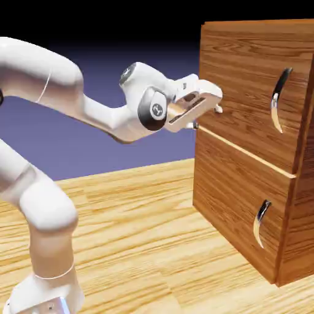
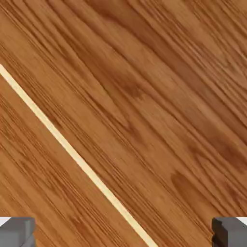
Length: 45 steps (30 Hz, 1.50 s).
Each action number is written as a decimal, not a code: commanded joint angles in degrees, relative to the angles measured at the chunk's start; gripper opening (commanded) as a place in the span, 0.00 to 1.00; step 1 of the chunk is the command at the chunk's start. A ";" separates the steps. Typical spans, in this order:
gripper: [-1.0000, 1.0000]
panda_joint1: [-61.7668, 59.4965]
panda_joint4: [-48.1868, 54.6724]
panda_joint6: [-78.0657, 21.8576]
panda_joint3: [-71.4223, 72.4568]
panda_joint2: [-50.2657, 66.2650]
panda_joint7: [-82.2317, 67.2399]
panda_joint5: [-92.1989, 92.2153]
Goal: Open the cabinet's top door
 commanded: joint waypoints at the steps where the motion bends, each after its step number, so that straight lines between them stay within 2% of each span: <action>1: 1.00 0.81 0.60 0.02 -0.91 -0.21 -0.77 -2.50; 45: 1.00 36.36 26.99 0.71 -40.87 -9.27 -34.70 -112.13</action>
